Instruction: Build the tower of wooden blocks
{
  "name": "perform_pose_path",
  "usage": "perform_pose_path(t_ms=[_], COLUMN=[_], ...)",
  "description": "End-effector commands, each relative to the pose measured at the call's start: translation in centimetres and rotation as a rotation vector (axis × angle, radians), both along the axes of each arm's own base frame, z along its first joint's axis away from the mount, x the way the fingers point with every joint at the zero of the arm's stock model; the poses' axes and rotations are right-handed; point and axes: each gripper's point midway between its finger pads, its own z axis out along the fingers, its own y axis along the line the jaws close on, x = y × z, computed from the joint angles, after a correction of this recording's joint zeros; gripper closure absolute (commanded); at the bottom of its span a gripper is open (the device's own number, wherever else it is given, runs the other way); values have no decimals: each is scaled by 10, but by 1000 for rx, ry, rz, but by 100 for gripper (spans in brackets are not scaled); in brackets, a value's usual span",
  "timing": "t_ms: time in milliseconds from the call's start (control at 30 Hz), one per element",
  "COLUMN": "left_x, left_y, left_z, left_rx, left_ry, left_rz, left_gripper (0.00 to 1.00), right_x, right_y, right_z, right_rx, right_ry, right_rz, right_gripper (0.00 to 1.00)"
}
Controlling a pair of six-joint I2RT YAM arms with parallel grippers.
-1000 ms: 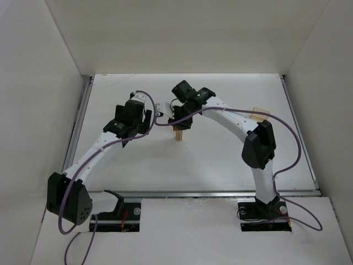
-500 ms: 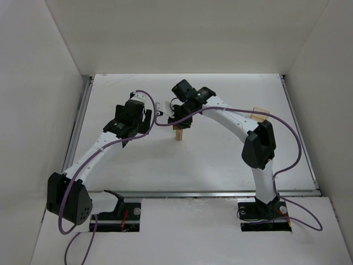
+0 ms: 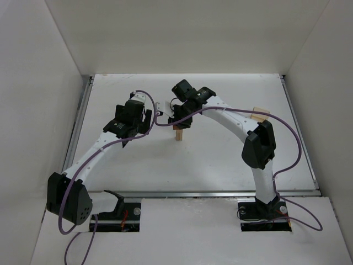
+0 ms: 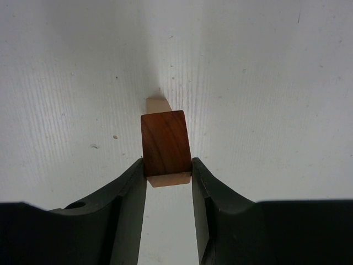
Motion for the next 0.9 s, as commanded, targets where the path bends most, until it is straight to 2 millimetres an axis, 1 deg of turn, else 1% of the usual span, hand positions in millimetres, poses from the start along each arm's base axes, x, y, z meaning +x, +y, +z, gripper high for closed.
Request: perform_pose_path(t_ms=[0, 233, 300, 433, 500, 667, 833, 867], left_x=[-1, -1, -1, -1, 0, 0, 0, 0], left_y=[-5, -5, -5, -5, -5, -5, -5, -5], left_z=[8, 8, 8, 8, 8, 8, 8, 8], left_rx=[-11, -11, -11, -11, -4, -4, -4, -4], left_ry=[-31, -31, -31, -31, -30, -30, -30, -30], left_rz=[-37, -37, -37, -37, -43, -43, -43, -43], left_gripper=[13, 13, 13, 13, 13, 13, 13, 13], right_x=[6, 5, 4, 4, 4, 4, 4, 4], right_y=[14, 12, 11, 11, 11, 11, 11, 11], right_z=[16, 12, 9, 9, 9, 9, 9, 5], right_rx=[57, 45, 38, 38, 38, 38, 38, 32], right_ry=[-27, -26, -20, -20, -20, -20, -20, -13], right_rz=[-17, -22, -22, -22, -22, -22, -22, -22], right_gripper=[93, 82, 82, 78, 78, 73, 73, 73])
